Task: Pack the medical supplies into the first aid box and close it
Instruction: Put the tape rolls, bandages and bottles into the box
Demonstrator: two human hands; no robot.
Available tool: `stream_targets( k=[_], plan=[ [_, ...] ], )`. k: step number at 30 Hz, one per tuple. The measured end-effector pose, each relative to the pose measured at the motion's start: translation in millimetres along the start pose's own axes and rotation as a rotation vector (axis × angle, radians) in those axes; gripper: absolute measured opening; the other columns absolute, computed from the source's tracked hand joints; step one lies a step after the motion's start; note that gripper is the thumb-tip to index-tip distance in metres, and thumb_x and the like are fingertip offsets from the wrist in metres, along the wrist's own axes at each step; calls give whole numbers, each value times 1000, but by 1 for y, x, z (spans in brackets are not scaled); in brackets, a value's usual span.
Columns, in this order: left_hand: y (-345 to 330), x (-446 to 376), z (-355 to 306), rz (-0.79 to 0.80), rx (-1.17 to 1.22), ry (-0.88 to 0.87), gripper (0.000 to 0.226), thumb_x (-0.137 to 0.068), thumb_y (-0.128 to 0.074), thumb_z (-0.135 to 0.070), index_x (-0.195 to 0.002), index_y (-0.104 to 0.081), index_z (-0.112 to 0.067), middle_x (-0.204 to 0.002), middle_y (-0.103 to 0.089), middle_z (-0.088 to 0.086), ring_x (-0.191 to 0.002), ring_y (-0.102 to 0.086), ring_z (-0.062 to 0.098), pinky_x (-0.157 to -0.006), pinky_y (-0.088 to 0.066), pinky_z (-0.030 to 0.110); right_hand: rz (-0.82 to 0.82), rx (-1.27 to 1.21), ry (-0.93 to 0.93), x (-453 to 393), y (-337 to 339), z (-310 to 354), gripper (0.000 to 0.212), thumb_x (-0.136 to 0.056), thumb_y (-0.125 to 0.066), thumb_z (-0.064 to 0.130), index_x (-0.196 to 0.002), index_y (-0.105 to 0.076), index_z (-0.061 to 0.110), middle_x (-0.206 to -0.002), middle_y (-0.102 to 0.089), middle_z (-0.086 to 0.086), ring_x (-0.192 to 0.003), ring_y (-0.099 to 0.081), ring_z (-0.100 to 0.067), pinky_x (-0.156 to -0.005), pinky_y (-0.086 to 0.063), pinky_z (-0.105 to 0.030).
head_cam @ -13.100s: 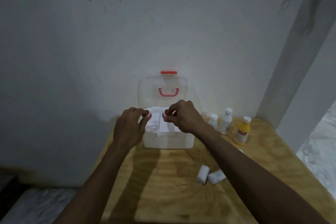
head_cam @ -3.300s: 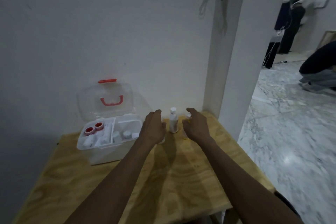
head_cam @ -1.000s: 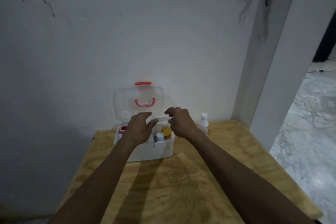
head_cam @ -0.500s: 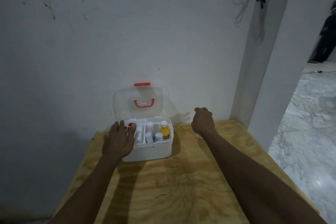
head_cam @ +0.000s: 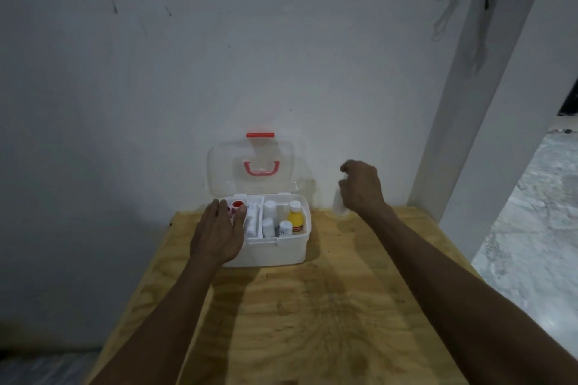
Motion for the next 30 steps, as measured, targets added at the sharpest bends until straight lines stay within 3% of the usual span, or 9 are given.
stream_targets(
  k=[4,10,20,24,30],
  plan=[
    [-2,-1,2,-5,8,-2,71,-97,-18,-58,-150,-27,-10,-160,-24,10,-148,-21,26,-117,-25,46,-55,-92,154,-12,29,63,33,-89,-61,6,-122,-65,4,-126,-64,-17,-112,-62,-30,-95,-47,-35],
    [-2,-2,2,-21,-4,1,70,-97,-17,-57,-149,-29,-12,-160,-26,9,-148,-23,26,-116,-25,45,48,-112,274,-7,-2,115,35,-88,-65,7,-122,-65,3,-125,-65,-16,-112,-62,-29,-93,-48,-33],
    [-11,-7,11,-23,-27,-6,73,-95,-9,-60,-151,-26,-17,-161,-23,5,-150,-17,23,-119,-20,43,295,-37,232,4,-78,104,40,-81,-75,3,-120,-66,3,-120,-66,-14,-103,-65,-27,-85,-51,-27],
    [-15,-11,15,-32,-51,-25,82,-88,4,-66,-150,-31,-24,-161,-25,3,-150,-17,21,-119,-20,42,367,17,222,4,-95,97,39,-75,-81,4,-113,-69,4,-114,-67,-12,-100,-64,-25,-82,-51,-26],
    [-15,-10,15,-18,-24,-1,75,-93,-5,-62,-151,-28,-20,-162,-22,3,-150,-14,20,-120,-18,43,417,38,183,0,-106,93,37,-73,-84,8,-107,-70,3,-110,-67,-12,-96,-64,-25,-82,-54,-28]
  ],
)
Point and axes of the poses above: each hand's wrist, its own x-axis away from the middle knuckle, its own y-axis out of the back of the hand, z = x × y, the point moved 8 cm from there along -x, towards the middle knuckle
